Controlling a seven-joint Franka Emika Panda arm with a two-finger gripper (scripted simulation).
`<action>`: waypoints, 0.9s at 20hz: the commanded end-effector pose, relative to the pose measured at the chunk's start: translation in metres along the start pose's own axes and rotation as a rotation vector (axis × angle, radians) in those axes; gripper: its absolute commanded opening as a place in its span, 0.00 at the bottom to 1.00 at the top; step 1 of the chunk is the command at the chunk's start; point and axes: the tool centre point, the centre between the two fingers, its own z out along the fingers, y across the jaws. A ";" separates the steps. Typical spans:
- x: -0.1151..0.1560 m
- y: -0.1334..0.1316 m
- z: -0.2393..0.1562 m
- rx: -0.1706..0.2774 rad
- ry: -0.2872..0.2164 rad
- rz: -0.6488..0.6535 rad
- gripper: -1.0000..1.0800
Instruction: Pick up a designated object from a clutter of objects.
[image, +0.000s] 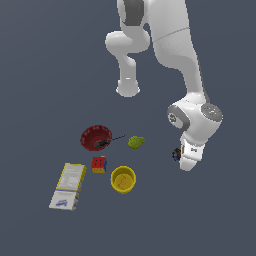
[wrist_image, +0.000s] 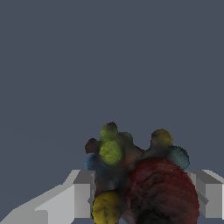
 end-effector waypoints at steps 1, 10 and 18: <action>-0.002 -0.003 0.006 0.008 -0.006 -0.001 0.00; -0.002 0.000 -0.001 -0.001 0.000 0.000 0.00; -0.024 0.000 -0.019 -0.001 0.000 0.000 0.00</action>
